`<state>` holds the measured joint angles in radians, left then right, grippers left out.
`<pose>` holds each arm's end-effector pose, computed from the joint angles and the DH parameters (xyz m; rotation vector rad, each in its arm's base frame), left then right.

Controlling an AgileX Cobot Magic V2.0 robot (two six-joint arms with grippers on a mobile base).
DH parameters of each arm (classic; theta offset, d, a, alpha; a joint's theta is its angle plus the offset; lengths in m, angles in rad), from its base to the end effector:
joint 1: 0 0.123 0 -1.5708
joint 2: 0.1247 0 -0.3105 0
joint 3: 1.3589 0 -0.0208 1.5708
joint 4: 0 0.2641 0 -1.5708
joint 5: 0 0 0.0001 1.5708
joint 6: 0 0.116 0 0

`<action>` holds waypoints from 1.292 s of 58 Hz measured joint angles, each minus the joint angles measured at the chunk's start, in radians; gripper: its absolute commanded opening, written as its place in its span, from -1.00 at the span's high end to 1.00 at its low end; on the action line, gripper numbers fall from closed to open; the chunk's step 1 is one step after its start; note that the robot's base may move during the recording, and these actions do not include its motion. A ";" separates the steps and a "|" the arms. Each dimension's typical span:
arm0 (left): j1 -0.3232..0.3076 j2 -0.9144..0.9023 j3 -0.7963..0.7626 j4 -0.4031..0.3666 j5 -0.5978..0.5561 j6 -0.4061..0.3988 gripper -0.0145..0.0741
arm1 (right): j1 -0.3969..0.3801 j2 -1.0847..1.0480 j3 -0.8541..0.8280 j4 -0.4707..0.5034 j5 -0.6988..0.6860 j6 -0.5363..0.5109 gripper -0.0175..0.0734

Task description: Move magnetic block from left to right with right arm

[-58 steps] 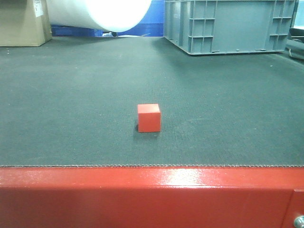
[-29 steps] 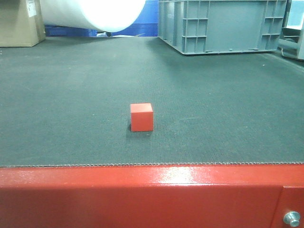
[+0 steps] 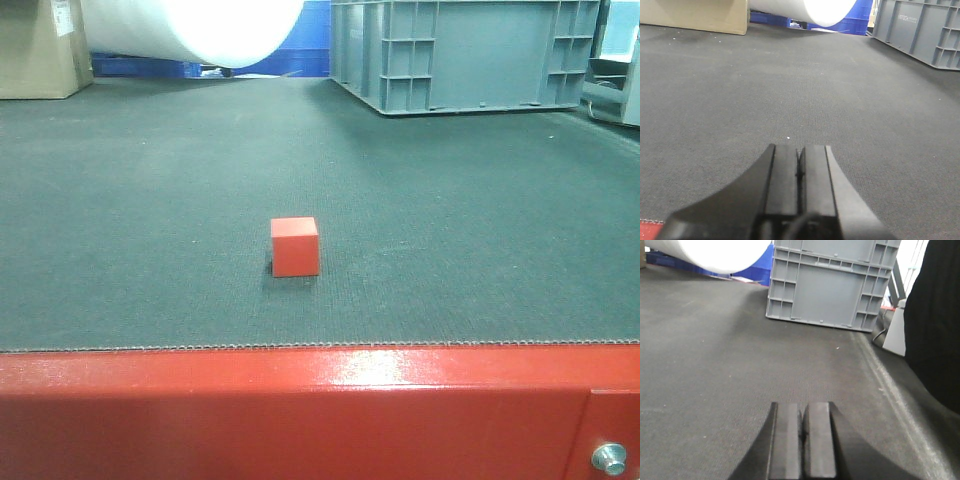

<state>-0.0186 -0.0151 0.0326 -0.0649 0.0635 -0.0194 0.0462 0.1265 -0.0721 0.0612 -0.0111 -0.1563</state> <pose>0.0693 -0.0018 0.1967 -0.0481 1.5643 -0.0841 0.0783 0.0035 0.2346 -0.1073 1.5233 -0.0395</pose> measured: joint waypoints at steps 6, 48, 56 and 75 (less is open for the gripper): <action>0.000 0.000 0.000 0.000 0.000 0.000 0.94 | 0.000 -0.033 0.033 -0.005 -0.017 0.042 0.49; 0.000 0.000 0.000 0.000 0.000 0.000 0.94 | 0.000 -0.137 0.102 -0.045 -0.013 0.131 0.49; 0.000 0.000 0.000 0.000 0.000 0.000 0.94 | 0.000 -0.137 0.102 -0.046 -0.013 0.133 0.49; 0.000 0.000 0.000 0.000 0.000 0.000 0.94 | 0.000 -0.137 0.102 -0.046 -0.013 0.133 0.49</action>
<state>-0.0186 -0.0151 0.0326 -0.0649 0.0635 -0.0194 0.0462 -0.0106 0.0302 0.0152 -0.0242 -0.0233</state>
